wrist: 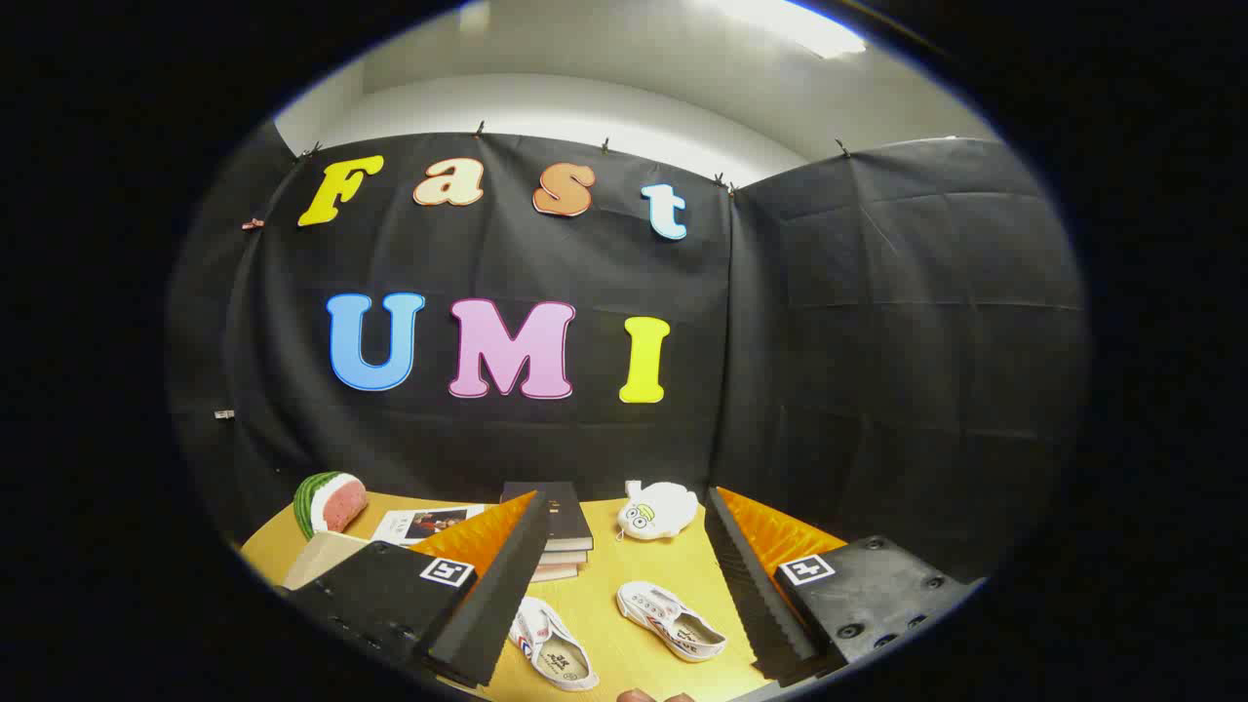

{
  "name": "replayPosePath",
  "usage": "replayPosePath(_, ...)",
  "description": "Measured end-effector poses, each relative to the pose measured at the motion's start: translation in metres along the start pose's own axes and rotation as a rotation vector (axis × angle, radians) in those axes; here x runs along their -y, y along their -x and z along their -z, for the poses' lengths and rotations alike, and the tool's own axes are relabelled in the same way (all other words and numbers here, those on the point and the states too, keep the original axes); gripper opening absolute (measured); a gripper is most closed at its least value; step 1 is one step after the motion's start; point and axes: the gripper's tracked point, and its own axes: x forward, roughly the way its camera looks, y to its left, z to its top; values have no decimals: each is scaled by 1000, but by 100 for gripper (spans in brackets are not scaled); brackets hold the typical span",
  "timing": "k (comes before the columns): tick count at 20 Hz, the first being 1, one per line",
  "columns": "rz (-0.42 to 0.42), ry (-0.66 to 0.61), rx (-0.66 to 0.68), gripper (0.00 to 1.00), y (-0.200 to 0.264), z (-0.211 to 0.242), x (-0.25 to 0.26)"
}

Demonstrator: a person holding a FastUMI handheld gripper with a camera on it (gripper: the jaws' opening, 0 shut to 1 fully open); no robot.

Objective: Open the storage box then place both shoes into the box .Put the left shoe in first, then the right shoe, with the right side of both shoes facing outward in a uniform manner.

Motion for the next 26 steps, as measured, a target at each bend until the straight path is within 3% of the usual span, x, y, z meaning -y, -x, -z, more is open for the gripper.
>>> replayPosePath(26, -199, -57, -81, 97, -46, 18, -50)
